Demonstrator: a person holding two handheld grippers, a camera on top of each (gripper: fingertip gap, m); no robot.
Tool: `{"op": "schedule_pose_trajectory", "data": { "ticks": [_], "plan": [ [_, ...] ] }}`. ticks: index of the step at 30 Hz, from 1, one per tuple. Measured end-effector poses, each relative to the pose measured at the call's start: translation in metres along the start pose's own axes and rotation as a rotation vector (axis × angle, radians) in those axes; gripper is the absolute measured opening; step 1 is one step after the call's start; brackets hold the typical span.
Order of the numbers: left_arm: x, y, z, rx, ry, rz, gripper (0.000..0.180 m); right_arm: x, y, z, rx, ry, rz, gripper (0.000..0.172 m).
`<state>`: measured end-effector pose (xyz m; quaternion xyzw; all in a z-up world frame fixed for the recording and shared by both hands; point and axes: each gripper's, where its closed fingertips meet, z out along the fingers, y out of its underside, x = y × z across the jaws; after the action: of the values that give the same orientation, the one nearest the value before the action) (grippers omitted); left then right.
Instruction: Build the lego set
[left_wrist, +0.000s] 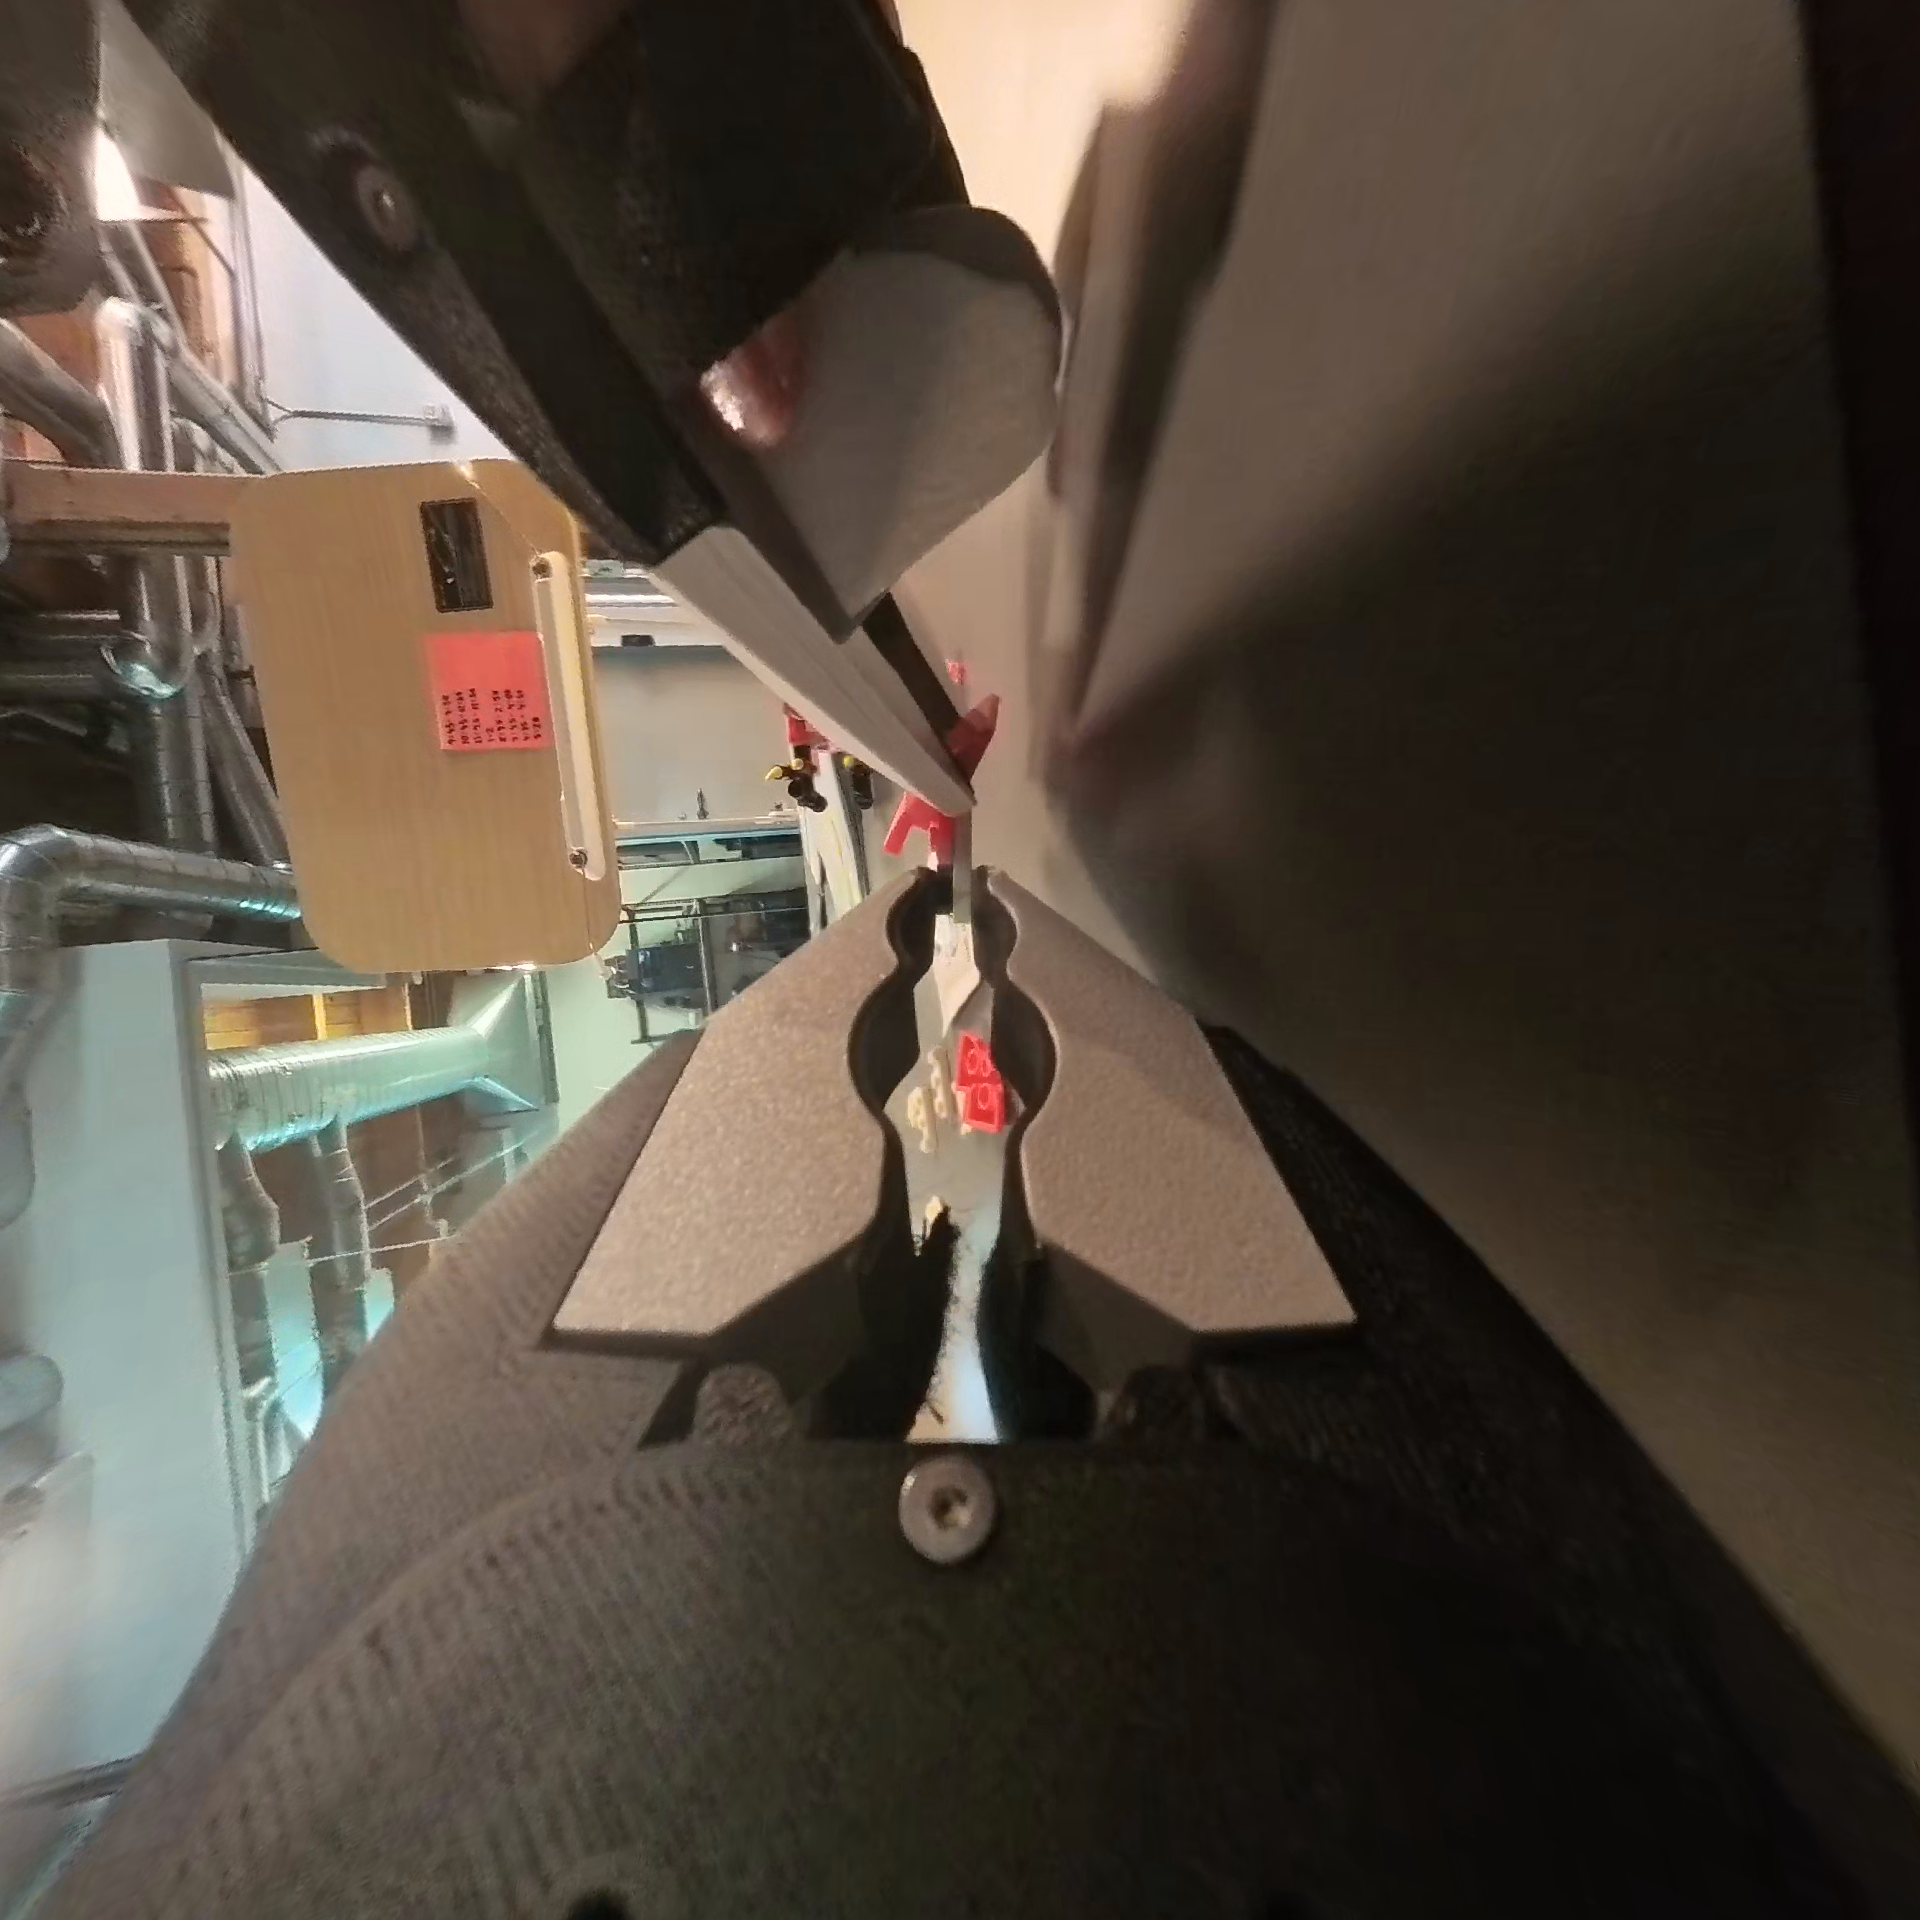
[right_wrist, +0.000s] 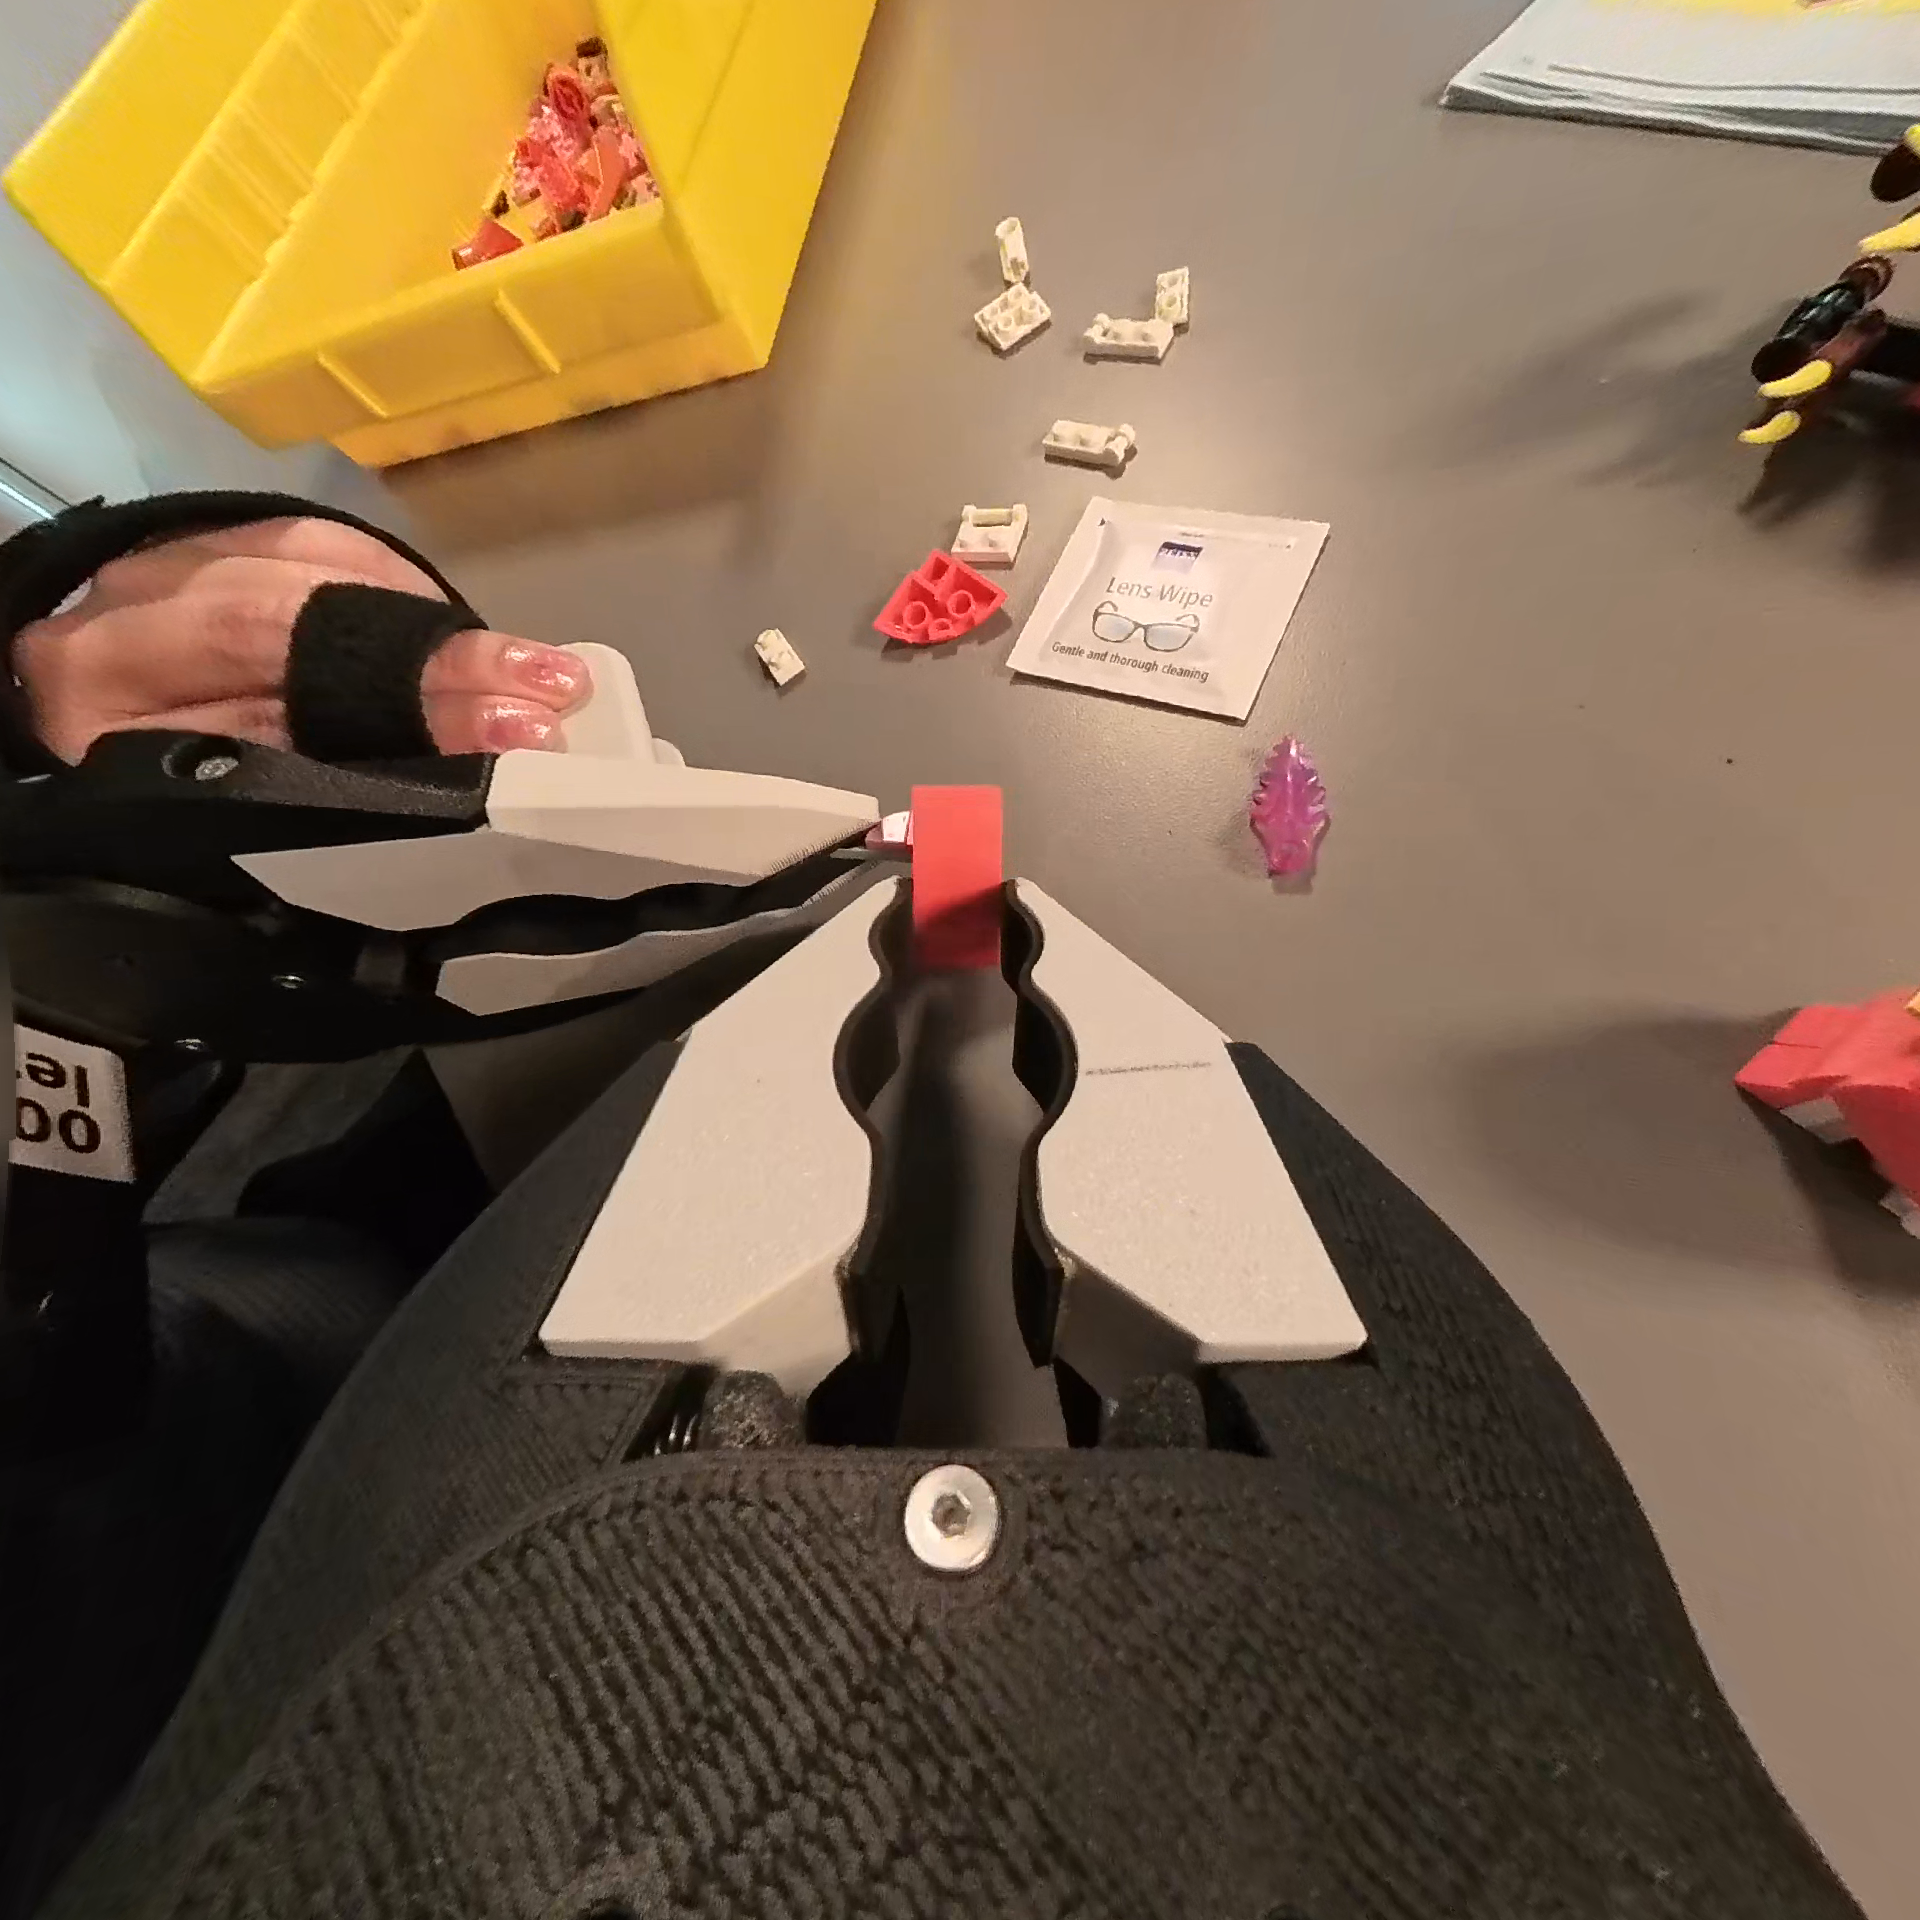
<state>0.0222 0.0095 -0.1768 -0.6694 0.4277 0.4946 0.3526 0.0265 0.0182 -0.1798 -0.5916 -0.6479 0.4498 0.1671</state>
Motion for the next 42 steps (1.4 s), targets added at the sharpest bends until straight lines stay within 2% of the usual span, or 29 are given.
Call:
{"op": "schedule_pose_trajectory", "data": {
  "ticks": [7, 12, 16, 22, 27, 30, 32, 42],
  "plan": [
    [-0.003, -0.002, -0.001, 0.007, -0.028, 0.051, 0.005, 0.003, 0.000, -0.005, -0.033, 0.021, 0.000, 0.015],
    [-0.003, -0.001, 0.000, 0.004, -0.029, 0.049, 0.006, 0.017, 0.010, -0.011, -0.143, 0.126, -0.064, 0.015],
    [-0.003, -0.001, 0.000, 0.004, -0.030, 0.048, 0.006, 0.021, 0.014, -0.011, -0.171, 0.156, -0.108, 0.016],
    [-0.003, -0.001, 0.000, 0.006, -0.026, 0.043, 0.006, 0.024, 0.013, -0.014, -0.154, 0.172, -0.112, 0.025],
    [-0.003, -0.001, 0.000, 0.008, -0.023, 0.039, 0.006, 0.022, 0.015, -0.018, -0.128, 0.118, -0.167, 0.031],
    [-0.003, -0.001, 0.000, 0.009, -0.024, 0.040, 0.006, 0.023, 0.018, -0.017, -0.117, 0.107, -0.171, 0.028],
    [-0.003, -0.001, 0.001, 0.009, -0.024, 0.040, 0.005, 0.023, 0.018, -0.017, -0.114, 0.104, -0.164, 0.016],
    [-0.004, 0.000, 0.001, 0.001, -0.026, 0.045, 0.005, 0.008, 0.003, -0.018, -0.027, 0.007, 0.017, 0.015]
  ]
}}
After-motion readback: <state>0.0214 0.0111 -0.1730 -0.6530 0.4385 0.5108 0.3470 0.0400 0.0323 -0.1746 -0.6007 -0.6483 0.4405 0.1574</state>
